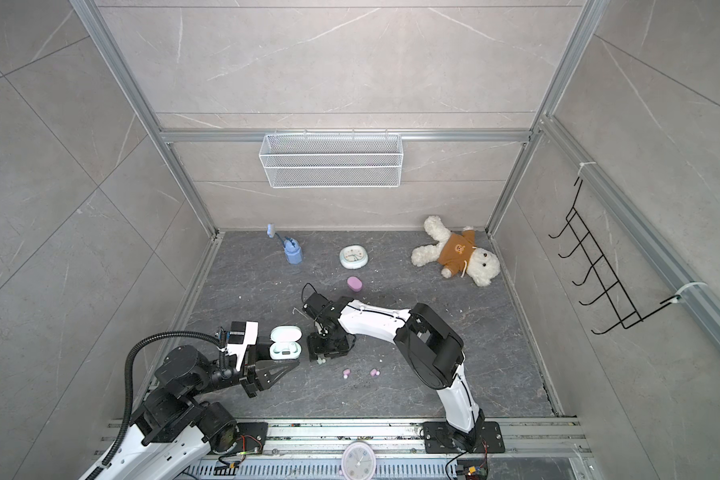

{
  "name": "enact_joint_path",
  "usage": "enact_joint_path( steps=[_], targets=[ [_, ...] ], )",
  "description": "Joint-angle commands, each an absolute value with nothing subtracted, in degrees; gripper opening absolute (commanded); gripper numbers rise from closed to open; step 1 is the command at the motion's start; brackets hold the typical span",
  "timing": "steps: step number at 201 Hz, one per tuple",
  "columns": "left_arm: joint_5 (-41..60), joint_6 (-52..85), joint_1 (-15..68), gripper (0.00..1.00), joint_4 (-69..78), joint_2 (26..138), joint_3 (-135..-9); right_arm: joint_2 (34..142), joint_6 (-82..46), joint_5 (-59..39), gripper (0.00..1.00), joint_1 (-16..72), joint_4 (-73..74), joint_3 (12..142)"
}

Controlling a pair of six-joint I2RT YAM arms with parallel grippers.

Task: Insert the wireless bluetooth earbuds into the charging case
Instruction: 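Lower the open right gripper around the second mint earbud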

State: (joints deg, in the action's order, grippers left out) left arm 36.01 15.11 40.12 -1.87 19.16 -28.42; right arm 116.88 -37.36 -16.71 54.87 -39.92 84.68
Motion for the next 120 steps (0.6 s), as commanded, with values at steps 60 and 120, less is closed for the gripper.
enact_joint_path(
  steps=[60, 120],
  targets=[
    [35.5, 13.7, 40.0, 0.17, -7.6, 14.2, -31.5, 120.4, -31.3, -5.5, 0.45, 59.4, -49.2, 94.6],
    [35.0, 13.0, 39.9, 0.17, -8.0, 13.3, -31.4, 124.9, -28.7, -2.4, 0.34, 60.6, -54.0, 99.7]
  ],
)
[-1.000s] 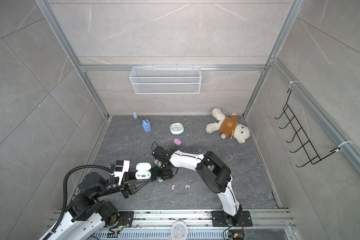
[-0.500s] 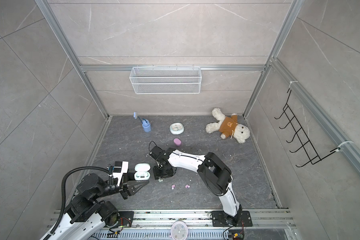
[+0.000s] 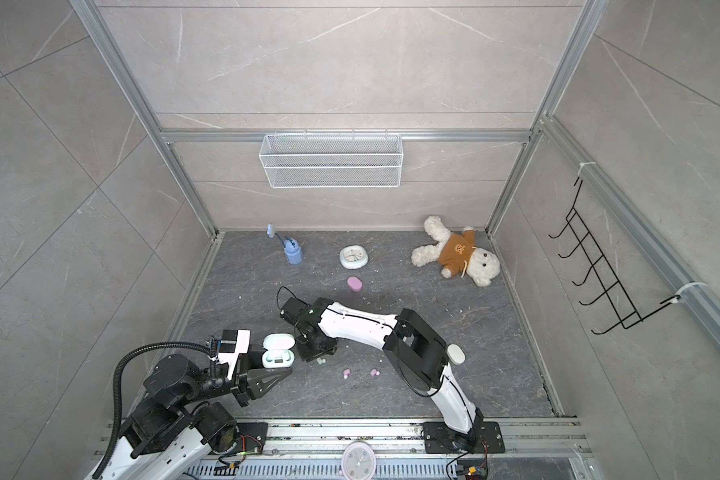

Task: Insert the wireless bluetooth earbuds into the charging case
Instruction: 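Lower the open right gripper around the second mint earbud, then close the right gripper on the mint earbud and lift it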

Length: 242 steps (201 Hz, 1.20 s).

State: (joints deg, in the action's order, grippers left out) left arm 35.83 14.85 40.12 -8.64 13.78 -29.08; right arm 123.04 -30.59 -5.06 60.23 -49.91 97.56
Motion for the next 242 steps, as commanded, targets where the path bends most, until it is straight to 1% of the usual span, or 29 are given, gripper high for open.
enact_joint_path(
  steps=[1, 78, 242],
  targets=[
    [35.0, 13.1, 40.0, 0.17, -8.0, 13.3, -31.4, 125.0, -28.7, -2.4, 0.34, 60.6, -54.0, 99.8],
    [34.8, 13.1, 40.0, 0.17, -8.1, 13.5, -31.4, 126.2, -27.7, -1.5, 0.25, 61.1, -54.6, 100.6],
    [34.6, 13.1, 39.9, 0.17, -8.3, 13.4, -31.4, 129.3, -26.6, -1.0, 0.22, 61.7, -56.2, 101.9]
  ],
)
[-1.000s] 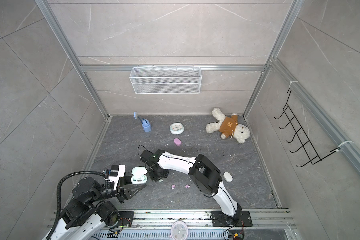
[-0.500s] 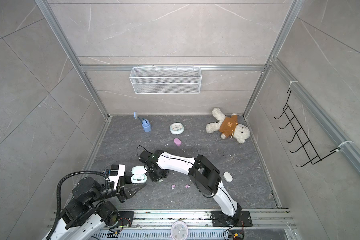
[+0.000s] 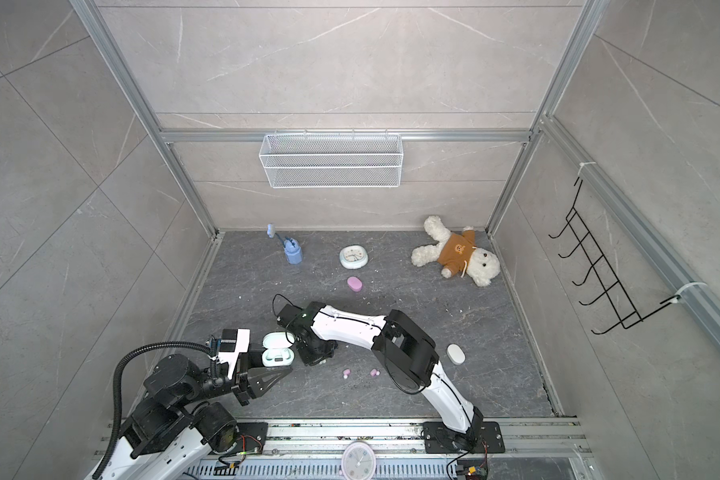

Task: Insert the wireless bluetooth earbuds into the charging case
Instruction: 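Close the right gripper on the mint earbud and lift it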

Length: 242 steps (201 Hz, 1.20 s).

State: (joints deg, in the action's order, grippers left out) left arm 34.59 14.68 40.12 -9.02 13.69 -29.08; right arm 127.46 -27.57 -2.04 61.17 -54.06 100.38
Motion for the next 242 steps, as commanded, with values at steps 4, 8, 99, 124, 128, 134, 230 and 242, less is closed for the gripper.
enact_joint_path(
  steps=[4, 8, 99, 124, 128, 134, 230, 242],
  targets=[
    [34.6, 13.1, 39.9, 0.17, -8.3, 13.4, -31.4, 129.4, -26.6, -0.9, 0.22, 61.7, -56.3, 101.9],
    [34.6, 13.1, 39.9, 0.17, -8.3, 13.4, -31.4, 129.5, -26.6, -0.8, 0.21, 61.8, -56.4, 101.8],
    [34.5, 13.0, 39.9, 0.17, -8.1, 14.0, -31.4, 126.6, -28.5, 1.9, 0.13, 61.7, -55.2, 99.1],
    [34.8, 13.2, 39.9, 0.17, -6.2, 14.9, -30.9, 122.7, -29.5, 2.9, 0.13, 60.8, -53.1, 96.2],
    [34.8, 13.2, 40.0, 0.17, -5.9, 15.1, -30.8, 122.1, -29.7, 2.9, 0.13, 60.4, -52.9, 95.6],
    [34.7, 13.2, 39.9, 0.17, -5.2, 15.5, -30.6, 120.8, -30.0, 3.2, 0.13, 60.0, -52.6, 94.9],
    [35.5, 11.1, 39.9, 0.17, 11.9, 28.5, -28.9, 91.4, -36.3, 2.2, 0.11, 50.9, -48.9, 81.1],
    [35.5, 10.8, 39.9, 0.17, 15.1, 31.1, -28.9, 87.3, -37.2, 2.5, 0.11, 50.6, -49.3, 81.2]
  ],
)
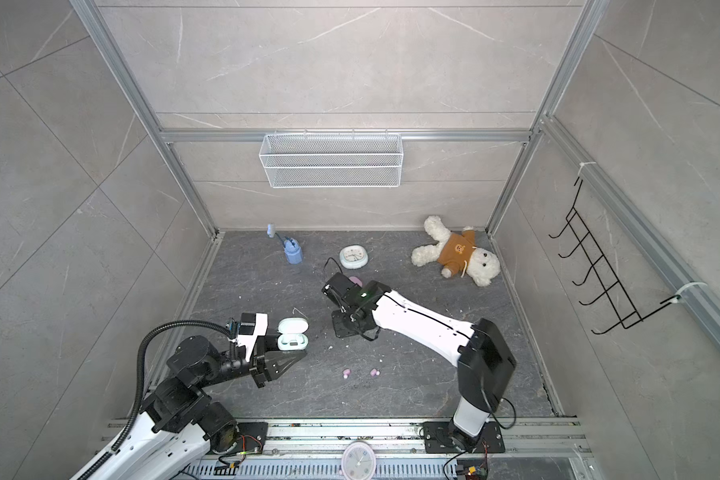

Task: Insert the wireless bluetooth earbuds into the charging case
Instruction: 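Close the right gripper on the mint earbud and lift it, then carry the mint earbud to the case held by the left gripper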

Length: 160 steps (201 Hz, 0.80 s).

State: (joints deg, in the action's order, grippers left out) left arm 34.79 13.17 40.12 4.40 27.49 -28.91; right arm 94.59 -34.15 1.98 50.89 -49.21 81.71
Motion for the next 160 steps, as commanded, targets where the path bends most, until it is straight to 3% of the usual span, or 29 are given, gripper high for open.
enact_joint_path(
  steps=[1, 52, 160],
  targets=[
    [35.4, 10.8, 40.0, 0.17, 15.4, 31.3, -28.8, 87.0, -37.3, 2.5, 0.11, 50.5, -49.3, 81.3],
    [37.5, 10.8, 39.9, 0.17, 29.8, 44.5, -30.7, 73.8, -38.6, 1.0, 0.11, 49.9, -47.6, 83.3],
    [45.9, 15.0, 39.9, 0.17, 51.3, 67.3, -39.7, 66.6, -43.1, -8.9, 0.10, 49.9, -41.0, 88.0]
  ],
)
